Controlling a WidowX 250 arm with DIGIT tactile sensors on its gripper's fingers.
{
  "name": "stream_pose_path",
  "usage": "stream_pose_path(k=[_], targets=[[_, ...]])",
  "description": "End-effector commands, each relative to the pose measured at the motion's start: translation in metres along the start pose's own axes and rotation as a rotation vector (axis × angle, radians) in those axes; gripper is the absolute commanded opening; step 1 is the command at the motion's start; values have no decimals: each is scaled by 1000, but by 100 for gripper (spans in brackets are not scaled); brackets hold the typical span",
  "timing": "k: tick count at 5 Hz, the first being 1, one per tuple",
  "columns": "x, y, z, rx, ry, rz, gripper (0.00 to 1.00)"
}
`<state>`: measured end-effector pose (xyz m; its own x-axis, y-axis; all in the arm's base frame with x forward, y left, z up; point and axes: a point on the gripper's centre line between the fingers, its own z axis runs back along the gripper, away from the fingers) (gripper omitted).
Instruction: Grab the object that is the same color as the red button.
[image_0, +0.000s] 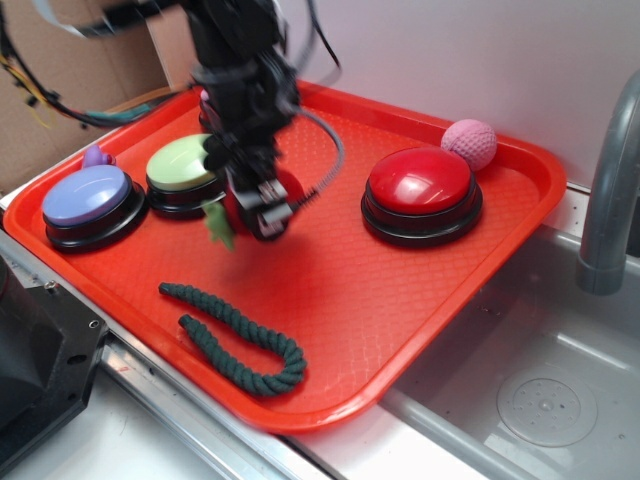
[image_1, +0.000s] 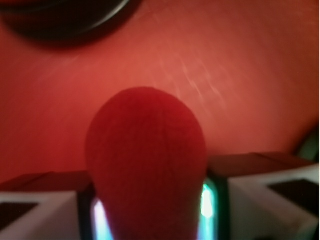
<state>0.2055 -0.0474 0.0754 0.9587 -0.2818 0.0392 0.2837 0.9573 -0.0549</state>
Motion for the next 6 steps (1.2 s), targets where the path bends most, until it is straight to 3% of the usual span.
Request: stream_pose_path(k=[1,3,4,5,6], targets=[[-13,17,82,22,-1,140,0],[12,61,100,63,19,285,0],[15,63,118,75,-44,283,0],[12,46,137,89,-103,245,0],[8,32,144,94,-113,228,0]])
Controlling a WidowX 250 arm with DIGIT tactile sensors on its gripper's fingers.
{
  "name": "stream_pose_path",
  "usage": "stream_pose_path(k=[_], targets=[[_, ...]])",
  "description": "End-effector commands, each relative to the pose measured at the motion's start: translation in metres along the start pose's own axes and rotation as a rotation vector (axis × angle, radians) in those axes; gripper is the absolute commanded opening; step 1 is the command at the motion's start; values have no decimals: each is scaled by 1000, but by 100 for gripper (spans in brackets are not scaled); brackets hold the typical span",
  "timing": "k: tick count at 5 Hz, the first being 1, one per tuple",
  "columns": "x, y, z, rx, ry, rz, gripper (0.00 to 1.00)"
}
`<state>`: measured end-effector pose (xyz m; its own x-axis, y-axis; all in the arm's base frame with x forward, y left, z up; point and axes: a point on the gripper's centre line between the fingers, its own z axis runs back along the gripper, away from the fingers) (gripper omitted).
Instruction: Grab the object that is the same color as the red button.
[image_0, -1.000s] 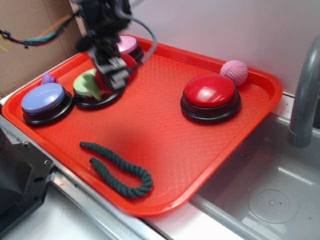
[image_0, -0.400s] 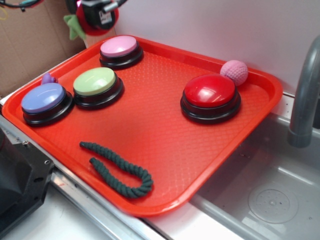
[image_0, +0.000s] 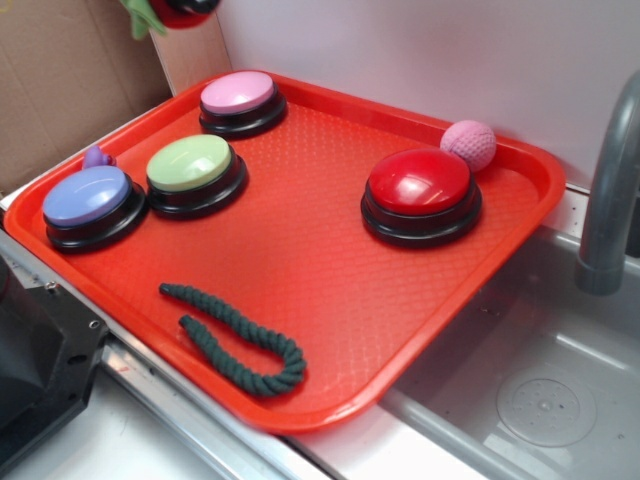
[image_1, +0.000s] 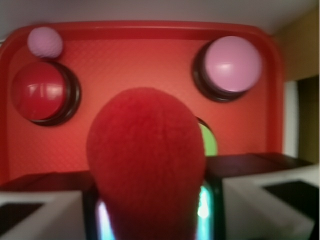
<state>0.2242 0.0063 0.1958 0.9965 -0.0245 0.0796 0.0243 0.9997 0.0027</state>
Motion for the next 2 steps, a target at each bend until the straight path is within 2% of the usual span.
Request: stream_pose_path(k=[1,2], targets=[[-7,-22,25,7,-59,-38,0],[-6,-21,22,22,-38,-30,0]])
